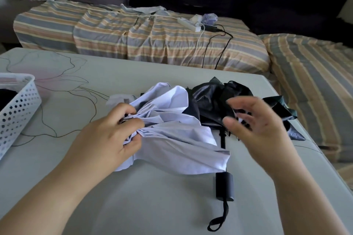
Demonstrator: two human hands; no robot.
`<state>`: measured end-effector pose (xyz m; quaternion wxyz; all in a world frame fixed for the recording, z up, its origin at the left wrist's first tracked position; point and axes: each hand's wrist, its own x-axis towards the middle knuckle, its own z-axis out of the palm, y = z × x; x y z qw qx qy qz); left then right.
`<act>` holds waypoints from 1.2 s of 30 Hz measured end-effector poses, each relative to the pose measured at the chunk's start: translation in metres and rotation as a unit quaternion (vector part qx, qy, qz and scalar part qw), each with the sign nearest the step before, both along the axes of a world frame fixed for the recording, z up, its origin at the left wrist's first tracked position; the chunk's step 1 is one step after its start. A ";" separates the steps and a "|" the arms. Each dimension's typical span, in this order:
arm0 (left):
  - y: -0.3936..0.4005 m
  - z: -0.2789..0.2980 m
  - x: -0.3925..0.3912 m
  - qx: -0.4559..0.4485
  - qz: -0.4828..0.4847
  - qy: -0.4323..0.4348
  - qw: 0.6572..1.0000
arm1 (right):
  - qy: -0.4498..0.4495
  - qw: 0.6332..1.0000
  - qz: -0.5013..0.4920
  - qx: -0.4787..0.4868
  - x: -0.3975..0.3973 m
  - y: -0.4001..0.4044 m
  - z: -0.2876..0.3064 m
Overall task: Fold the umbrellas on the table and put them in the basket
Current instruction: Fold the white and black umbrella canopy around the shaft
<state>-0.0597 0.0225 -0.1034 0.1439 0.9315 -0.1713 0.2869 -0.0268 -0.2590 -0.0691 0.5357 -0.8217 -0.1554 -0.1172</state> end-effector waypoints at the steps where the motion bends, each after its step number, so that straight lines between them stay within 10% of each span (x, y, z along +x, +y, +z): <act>1: 0.000 0.000 0.001 0.004 0.003 -0.001 1.000 | -0.010 0.997 0.066 -0.036 -0.006 0.005 0.002; 9: 0.005 0.003 -0.001 -0.006 0.012 0.000 1.000 | -0.023 0.961 0.106 -0.256 -0.013 0.039 -0.028; 23: 0.015 0.007 -0.002 -0.039 0.060 0.023 0.997 | -0.113 0.952 0.109 -0.264 -0.013 0.044 -0.029; 36: 0.027 0.004 -0.003 -0.046 0.018 0.006 0.999 | 0.014 0.974 -0.016 -0.226 -0.012 0.013 -0.003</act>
